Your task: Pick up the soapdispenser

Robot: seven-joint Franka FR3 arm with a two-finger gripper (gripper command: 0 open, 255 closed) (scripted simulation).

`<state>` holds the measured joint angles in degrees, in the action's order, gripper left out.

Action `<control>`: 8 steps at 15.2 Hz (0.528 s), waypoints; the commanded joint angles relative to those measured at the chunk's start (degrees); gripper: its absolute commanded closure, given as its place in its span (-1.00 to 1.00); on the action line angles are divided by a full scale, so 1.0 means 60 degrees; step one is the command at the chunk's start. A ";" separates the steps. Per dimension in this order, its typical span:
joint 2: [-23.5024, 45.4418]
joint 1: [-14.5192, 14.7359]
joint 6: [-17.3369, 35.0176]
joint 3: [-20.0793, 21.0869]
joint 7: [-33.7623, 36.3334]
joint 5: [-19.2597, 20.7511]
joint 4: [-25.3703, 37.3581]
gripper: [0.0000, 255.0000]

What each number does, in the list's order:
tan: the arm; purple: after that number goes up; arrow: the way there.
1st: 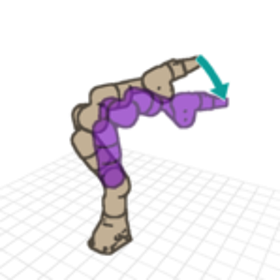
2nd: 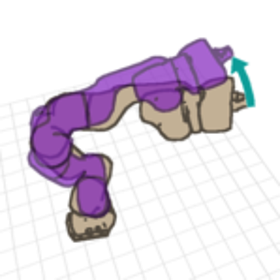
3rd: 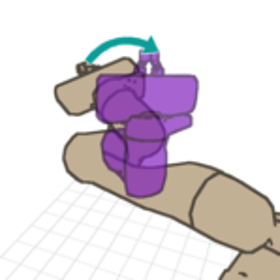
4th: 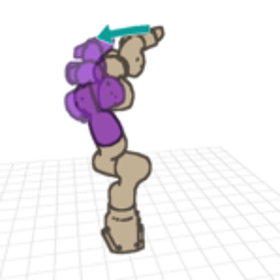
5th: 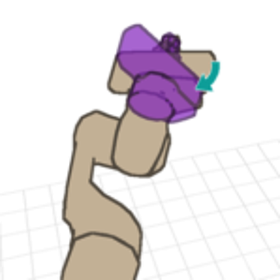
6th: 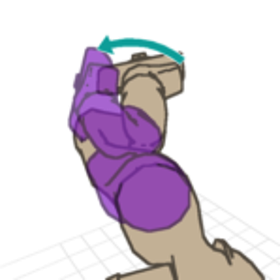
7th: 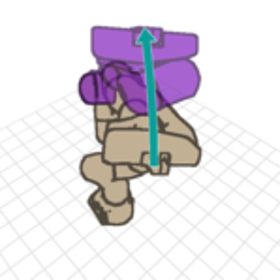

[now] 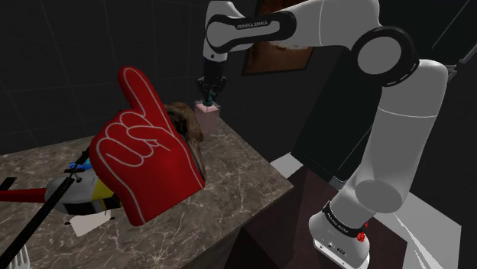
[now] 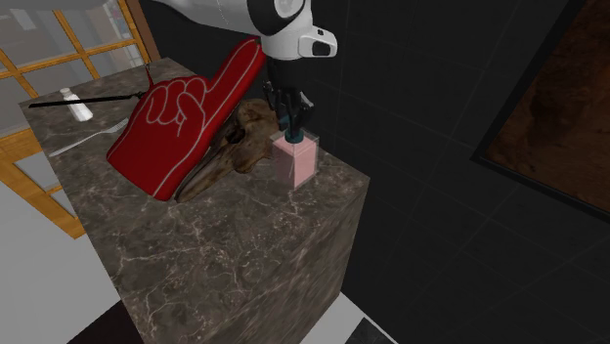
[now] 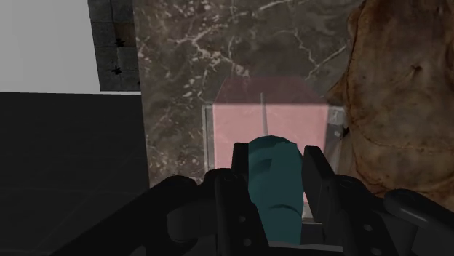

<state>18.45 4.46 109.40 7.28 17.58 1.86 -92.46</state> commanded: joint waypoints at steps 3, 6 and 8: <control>-0.0100 -0.0003 -0.0489 0.0005 -0.0015 -0.0017 0.0390 1.00; -0.0143 0.0001 -0.0857 0.0010 -0.0019 -0.0024 0.0715 1.00; -0.0160 0.0004 -0.1106 0.0012 -0.0020 -0.0027 0.0947 1.00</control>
<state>17.48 4.51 103.71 7.36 17.53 1.70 -87.71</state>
